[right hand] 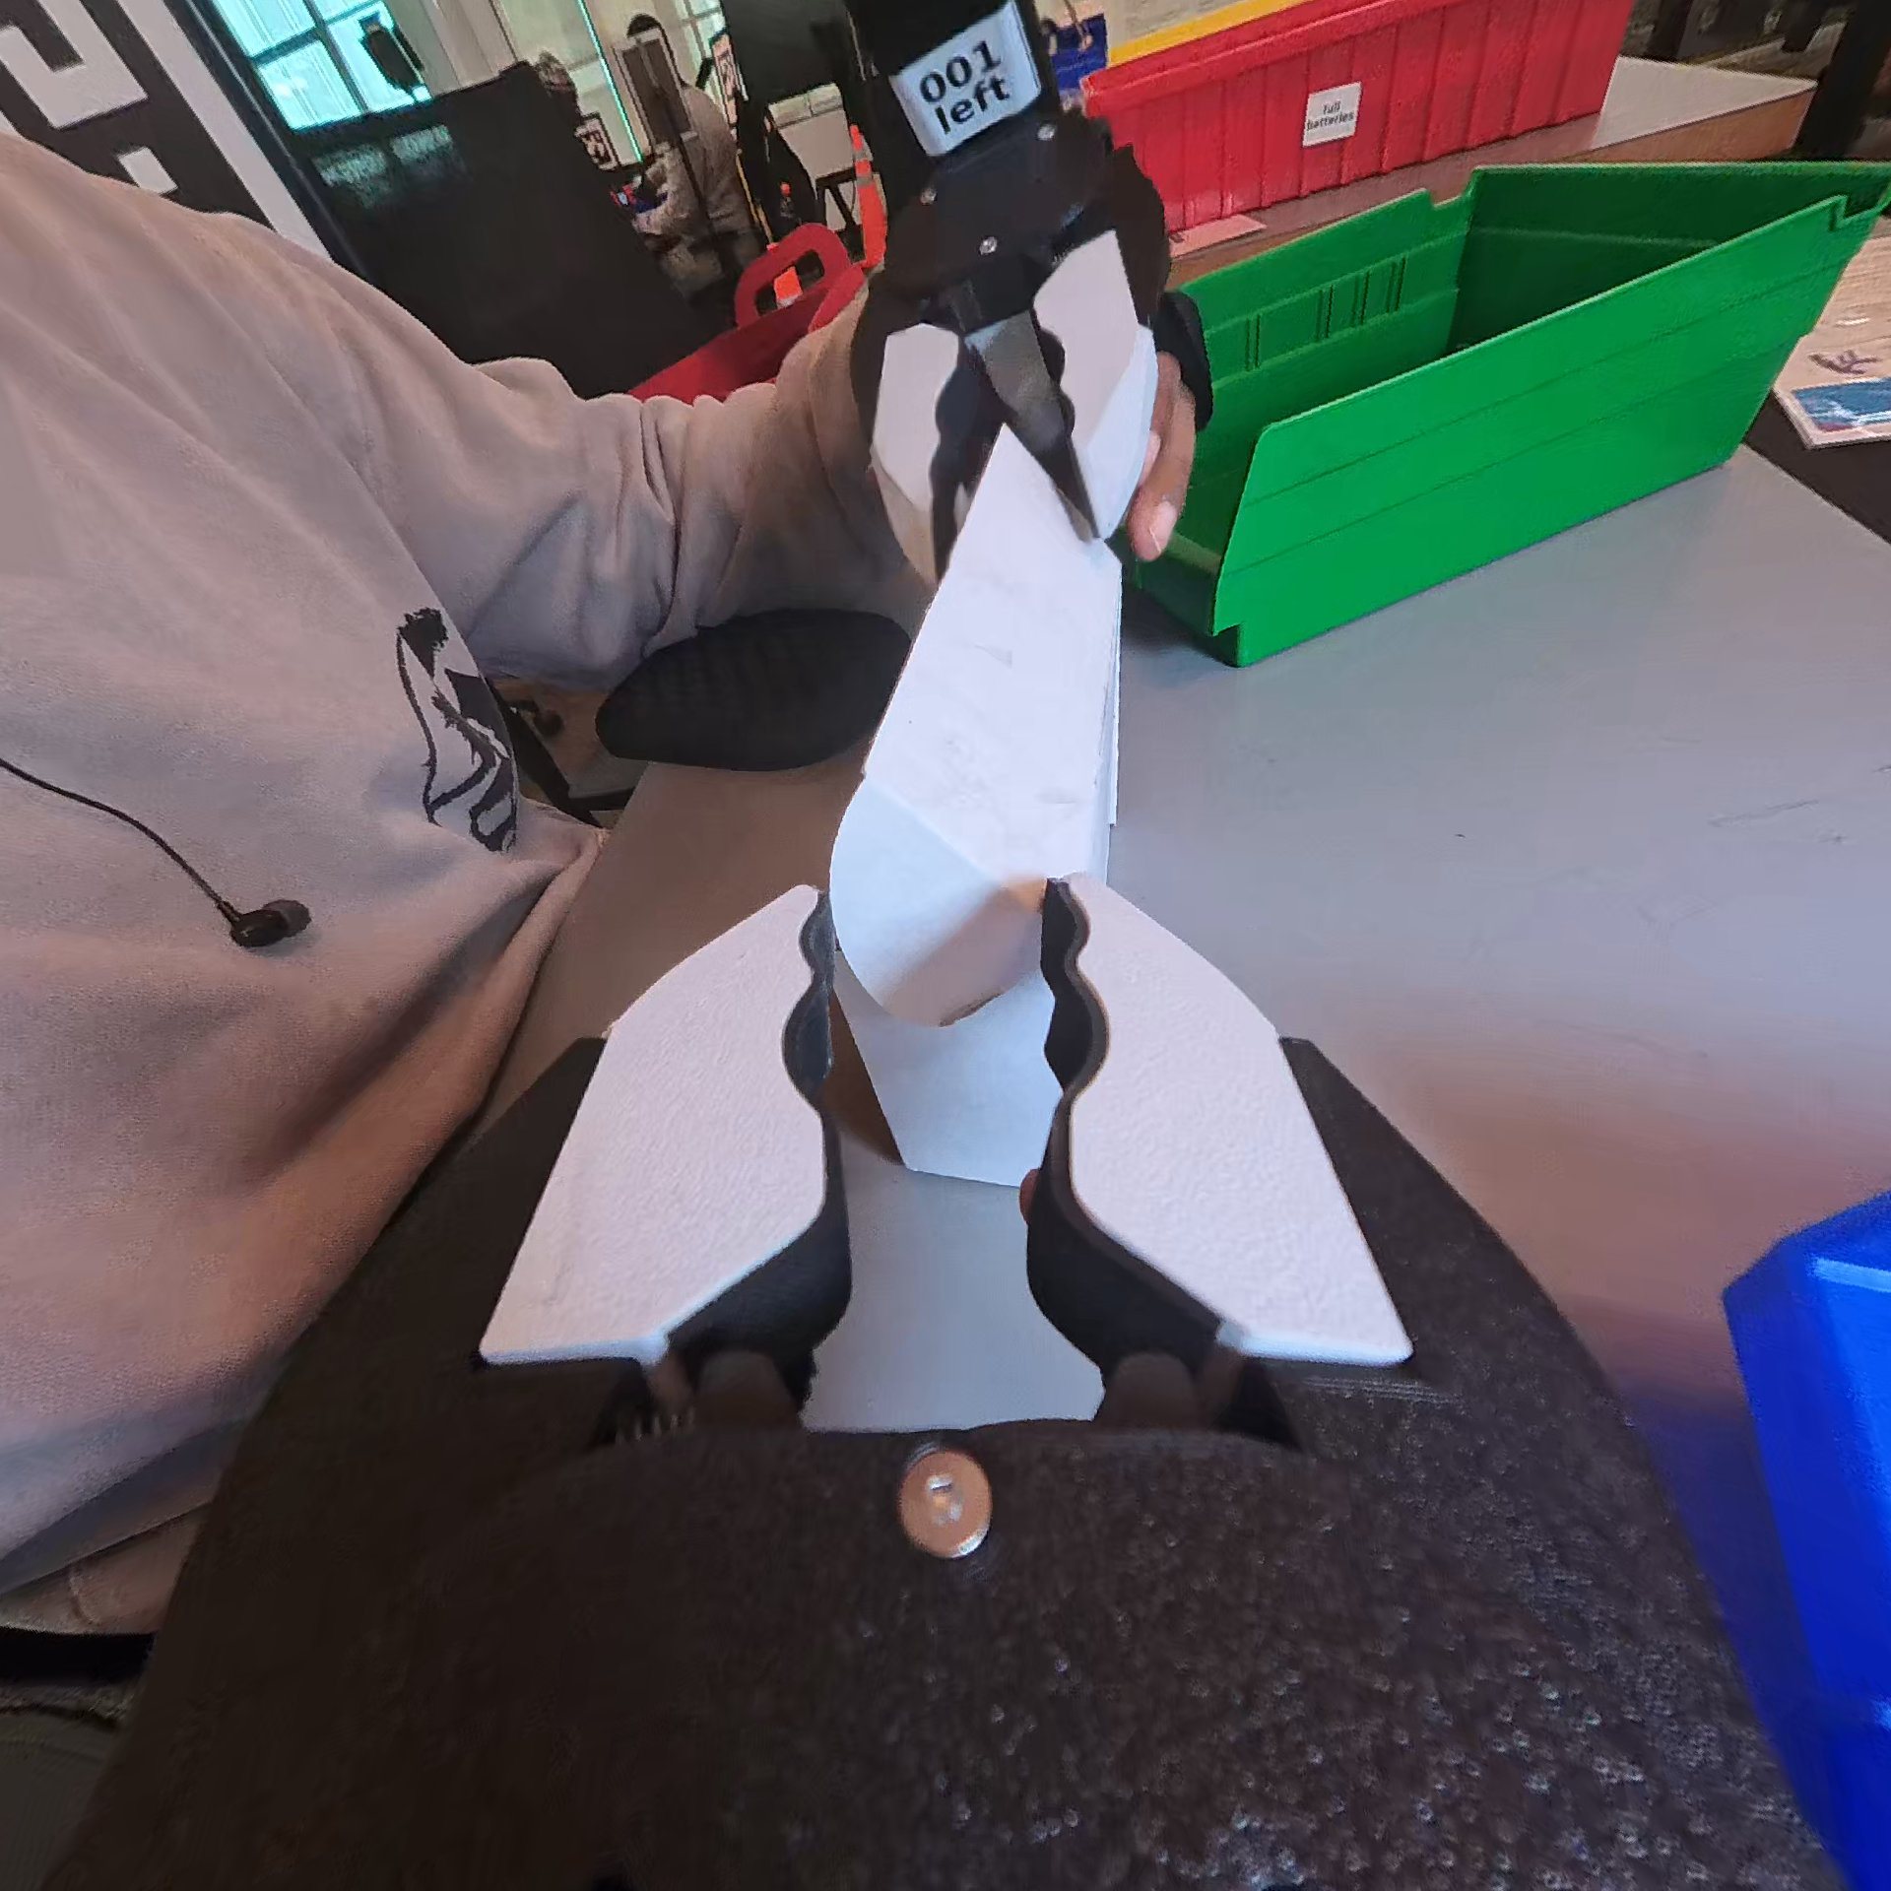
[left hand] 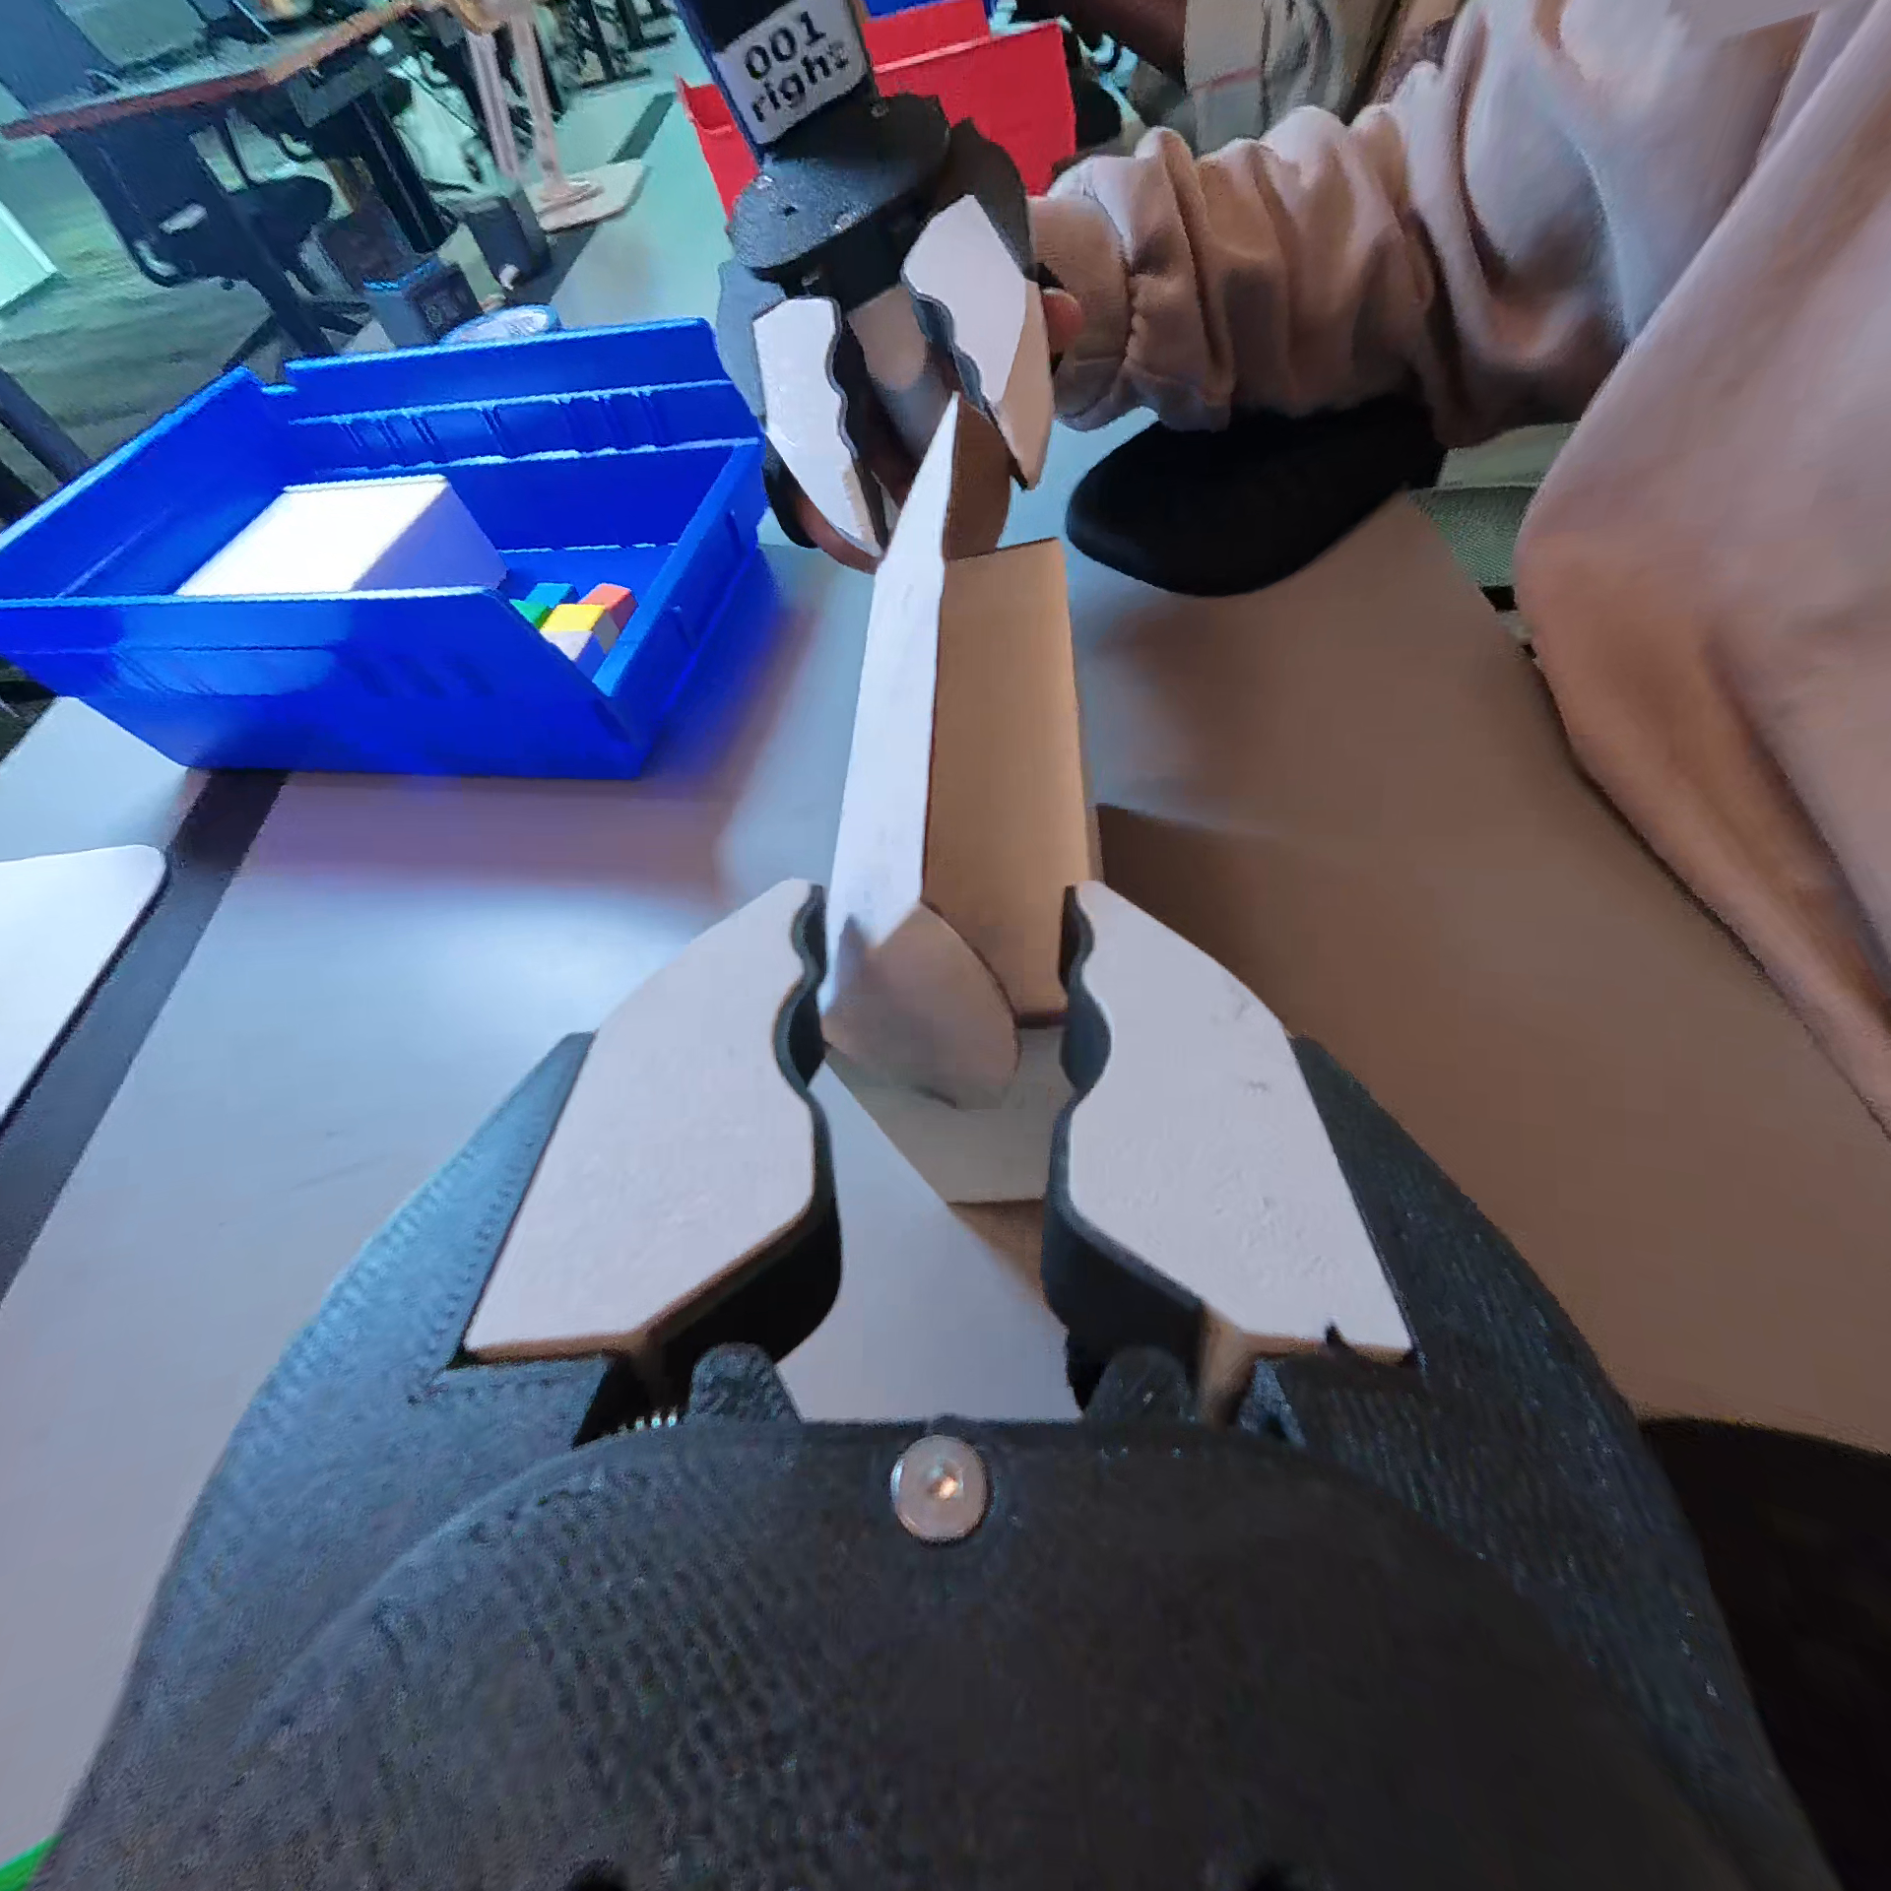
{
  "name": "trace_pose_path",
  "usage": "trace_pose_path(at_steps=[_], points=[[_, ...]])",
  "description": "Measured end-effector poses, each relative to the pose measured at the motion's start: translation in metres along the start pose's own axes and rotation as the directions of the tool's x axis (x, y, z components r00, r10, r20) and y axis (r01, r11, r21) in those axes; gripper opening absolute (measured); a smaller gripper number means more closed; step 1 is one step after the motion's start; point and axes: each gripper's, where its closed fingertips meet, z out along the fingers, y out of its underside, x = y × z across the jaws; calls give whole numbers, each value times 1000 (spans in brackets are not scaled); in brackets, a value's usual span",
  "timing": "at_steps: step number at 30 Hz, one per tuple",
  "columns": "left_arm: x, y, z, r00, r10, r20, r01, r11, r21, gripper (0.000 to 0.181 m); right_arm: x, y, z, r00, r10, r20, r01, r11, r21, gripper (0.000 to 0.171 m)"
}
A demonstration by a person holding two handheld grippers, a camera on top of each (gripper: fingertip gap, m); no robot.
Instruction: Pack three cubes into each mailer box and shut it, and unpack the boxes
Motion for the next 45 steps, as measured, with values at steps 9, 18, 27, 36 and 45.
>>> trace_pose_path(at_steps=[9, 18, 27, 36, 45], points=[[3, 7, -15, 994, 22, -104, -22, 1000, -1, 46, -6, 0, 1, 999, -35, 40, 35, 999, -13, 39], [9, -6, -1, 988, 107, -109, -108, 994, -5, 29, -11, -5, 3, 998, 2, 65, -3, 1000, 11, 35], [-7, -9, -1, 982, -165, -92, 170, 984, 54, 20, 1, -9, 6, 942, 324, 94, -331, 940, 80, 33], [8, -15, 2, 994, -50, -98, 56, 997, 58, 22, -6, -14, -3, 1000, 20, -22, -18, 998, 56, 27], [31, -11, -19, 971, 64, -232, -48, 996, 75, 49, -17, -5, -1, 991, -134, -20, 134, 991, -15, 34]])
